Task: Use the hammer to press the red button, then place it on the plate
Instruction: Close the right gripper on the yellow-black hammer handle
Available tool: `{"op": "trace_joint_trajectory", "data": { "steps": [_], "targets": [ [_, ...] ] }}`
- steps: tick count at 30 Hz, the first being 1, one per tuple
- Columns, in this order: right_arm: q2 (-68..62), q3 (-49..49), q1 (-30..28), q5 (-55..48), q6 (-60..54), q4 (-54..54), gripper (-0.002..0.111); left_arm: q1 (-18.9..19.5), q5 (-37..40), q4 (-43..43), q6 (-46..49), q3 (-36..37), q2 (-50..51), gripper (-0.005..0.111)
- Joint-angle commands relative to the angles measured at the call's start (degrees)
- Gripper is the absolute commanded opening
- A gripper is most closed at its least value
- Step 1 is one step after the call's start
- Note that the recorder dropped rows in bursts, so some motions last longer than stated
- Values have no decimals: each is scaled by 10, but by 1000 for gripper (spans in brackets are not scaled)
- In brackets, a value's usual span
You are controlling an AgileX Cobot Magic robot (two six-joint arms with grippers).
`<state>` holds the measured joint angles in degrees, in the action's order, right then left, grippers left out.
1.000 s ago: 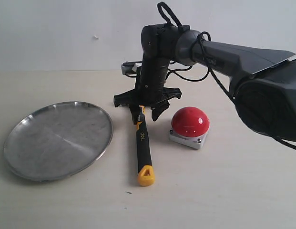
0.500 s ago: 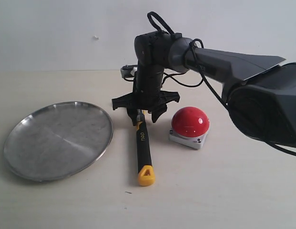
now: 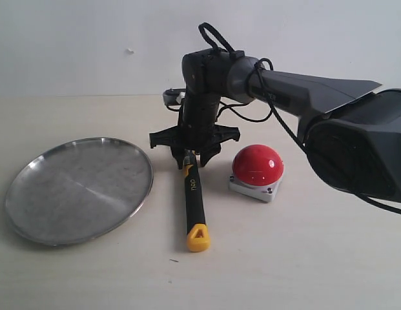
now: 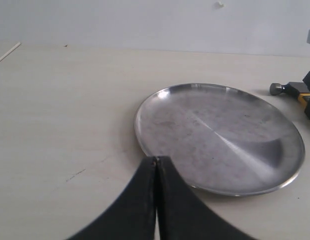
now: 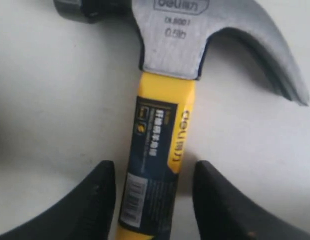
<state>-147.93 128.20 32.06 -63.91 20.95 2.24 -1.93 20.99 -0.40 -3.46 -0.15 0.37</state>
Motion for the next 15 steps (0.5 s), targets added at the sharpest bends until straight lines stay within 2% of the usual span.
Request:
{"op": "trace_joint_trajectory", "data": {
  "steps": [1, 5, 15],
  "targets": [
    [-8, 2, -1, -8, 3, 3, 27, 2, -5, -6, 0, 2, -4, 0],
    [-8, 2, -1, -10, 3, 4, 1, 2, -5, -6, 0, 2, -4, 0],
    [7, 2, -1, 22, 51, 4, 0, 2, -5, -6, 0, 2, -4, 0]
  ]
}}
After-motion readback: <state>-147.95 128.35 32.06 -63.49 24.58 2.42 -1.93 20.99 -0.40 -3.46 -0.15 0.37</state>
